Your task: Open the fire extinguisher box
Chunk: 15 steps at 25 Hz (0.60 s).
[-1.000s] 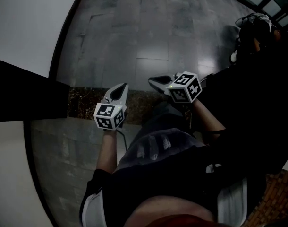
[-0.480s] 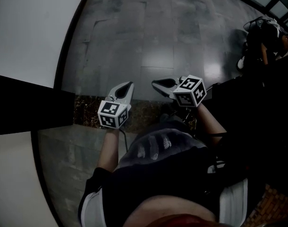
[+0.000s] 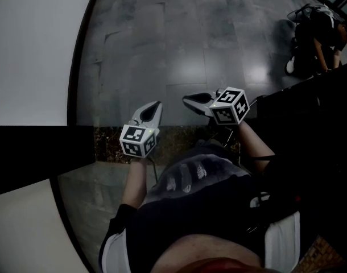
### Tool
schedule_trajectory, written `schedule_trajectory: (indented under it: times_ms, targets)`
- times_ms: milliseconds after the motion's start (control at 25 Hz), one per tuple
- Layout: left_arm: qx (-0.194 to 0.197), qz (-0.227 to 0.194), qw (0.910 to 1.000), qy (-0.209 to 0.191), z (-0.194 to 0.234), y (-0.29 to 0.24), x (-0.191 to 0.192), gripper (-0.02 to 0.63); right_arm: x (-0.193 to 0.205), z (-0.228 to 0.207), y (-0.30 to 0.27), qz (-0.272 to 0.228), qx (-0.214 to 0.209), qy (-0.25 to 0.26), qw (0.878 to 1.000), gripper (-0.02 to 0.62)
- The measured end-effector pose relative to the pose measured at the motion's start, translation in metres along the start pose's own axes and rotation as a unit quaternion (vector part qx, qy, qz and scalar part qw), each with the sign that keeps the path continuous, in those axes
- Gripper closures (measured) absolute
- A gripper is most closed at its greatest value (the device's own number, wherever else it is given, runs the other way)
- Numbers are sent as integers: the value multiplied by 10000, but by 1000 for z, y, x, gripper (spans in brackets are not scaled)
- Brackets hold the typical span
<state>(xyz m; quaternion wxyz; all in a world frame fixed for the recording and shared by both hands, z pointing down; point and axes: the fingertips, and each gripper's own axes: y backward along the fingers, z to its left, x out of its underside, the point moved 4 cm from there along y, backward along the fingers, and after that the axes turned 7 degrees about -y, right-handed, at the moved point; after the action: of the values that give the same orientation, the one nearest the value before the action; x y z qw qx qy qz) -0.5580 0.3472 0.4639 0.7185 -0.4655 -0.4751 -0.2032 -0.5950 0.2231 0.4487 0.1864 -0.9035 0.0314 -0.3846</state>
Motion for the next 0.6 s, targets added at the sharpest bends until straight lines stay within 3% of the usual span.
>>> schedule_trajectory:
  times_ms: [400,600]
  targets:
    - [182,0,9997,-185,-9,-60,-47,606,-26,-58,46,-300,35,-350,9989,594]
    - [156,4,9995,-270,-4,-70,-58,606,-37,-65,48,-286,4,-369,9989,594]
